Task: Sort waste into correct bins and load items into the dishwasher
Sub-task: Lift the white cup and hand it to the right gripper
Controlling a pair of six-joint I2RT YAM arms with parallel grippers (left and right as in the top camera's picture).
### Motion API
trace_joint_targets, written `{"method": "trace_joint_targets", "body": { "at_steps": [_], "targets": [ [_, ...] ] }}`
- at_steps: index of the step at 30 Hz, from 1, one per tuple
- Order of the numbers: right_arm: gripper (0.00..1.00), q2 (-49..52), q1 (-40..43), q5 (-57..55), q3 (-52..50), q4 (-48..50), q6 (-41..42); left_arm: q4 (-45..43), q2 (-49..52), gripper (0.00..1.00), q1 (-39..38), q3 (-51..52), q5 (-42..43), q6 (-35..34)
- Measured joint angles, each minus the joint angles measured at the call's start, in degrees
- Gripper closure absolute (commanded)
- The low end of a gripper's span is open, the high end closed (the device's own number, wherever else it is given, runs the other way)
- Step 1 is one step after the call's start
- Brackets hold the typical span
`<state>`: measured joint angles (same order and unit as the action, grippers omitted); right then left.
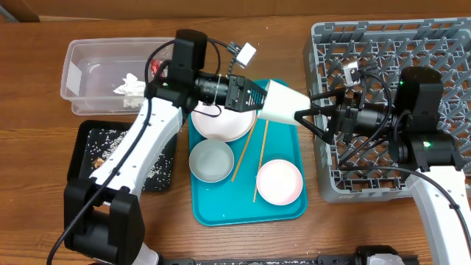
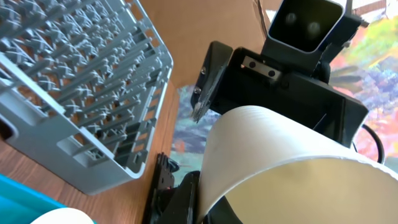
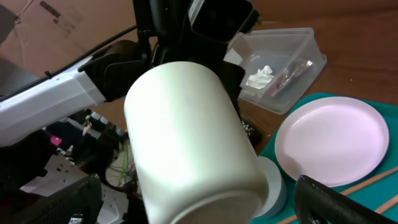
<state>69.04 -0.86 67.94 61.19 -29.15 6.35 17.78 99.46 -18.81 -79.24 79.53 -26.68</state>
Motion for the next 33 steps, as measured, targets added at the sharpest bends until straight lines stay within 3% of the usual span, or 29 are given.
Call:
{"method": "trace_joint_targets", "body": {
  "at_steps": [5, 16, 23, 28, 33],
  "targets": [
    [0.0, 0.9, -2.4, 0.9, 0.0, 0.0, -0.2, -0.3, 0.0, 0.96, -0.3, 0.0, 0.0, 0.0],
    [0.24, 3.1, -5.2, 1.1, 0.0, 3.3, -0.2, -0.4, 0.0, 0.96, -0.3, 0.0, 0.2, -0.2],
    [0.27, 3.3, -5.2, 0.9, 0.0, 4.1, 0.0, -0.5, 0.0, 0.96, -0.3, 0.0, 0.9, -0.3],
    [0.41, 3.3, -5.2, 1.0, 0.0, 4.3, -0.1, -0.6, 0.0, 0.96, -0.3, 0.0, 1.4, -0.2],
    [0.42, 3.3, -5.2, 1.3, 0.0, 4.3, 0.4, -0.7, 0.0, 0.96, -0.3, 0.0, 1.9, -0.2]
  ]
}}
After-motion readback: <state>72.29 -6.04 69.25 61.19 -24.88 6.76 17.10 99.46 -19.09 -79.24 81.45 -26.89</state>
